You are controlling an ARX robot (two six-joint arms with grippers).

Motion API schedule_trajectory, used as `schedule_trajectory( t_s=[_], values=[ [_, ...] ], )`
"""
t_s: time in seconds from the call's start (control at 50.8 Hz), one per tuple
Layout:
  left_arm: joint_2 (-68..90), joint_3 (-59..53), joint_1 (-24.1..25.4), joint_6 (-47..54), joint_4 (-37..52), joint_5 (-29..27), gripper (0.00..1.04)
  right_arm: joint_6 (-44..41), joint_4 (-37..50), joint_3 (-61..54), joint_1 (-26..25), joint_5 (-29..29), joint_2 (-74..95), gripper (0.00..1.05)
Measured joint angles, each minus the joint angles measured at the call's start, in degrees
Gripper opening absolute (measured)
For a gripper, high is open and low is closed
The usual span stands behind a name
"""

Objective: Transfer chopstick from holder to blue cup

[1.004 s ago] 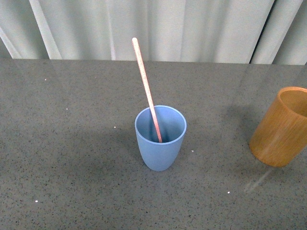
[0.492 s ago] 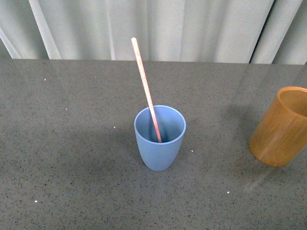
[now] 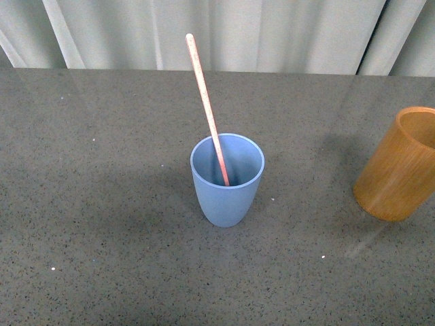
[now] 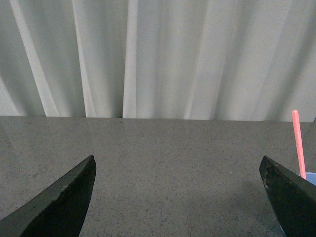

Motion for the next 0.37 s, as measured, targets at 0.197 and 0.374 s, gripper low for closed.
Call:
schedule_trajectory(
  t_s=[0.197,0.374],
  values=[
    [0.00,0.00,0.00,0.00,0.00,0.00,0.98,0.00,0.00,0.00,0.00,-0.02,0.00,0.95],
    [0.00,0.00,0.00,0.00,0.00,0.00,0.98,0.00,0.00,0.00,0.00,0.00,0.00,0.95]
  ],
)
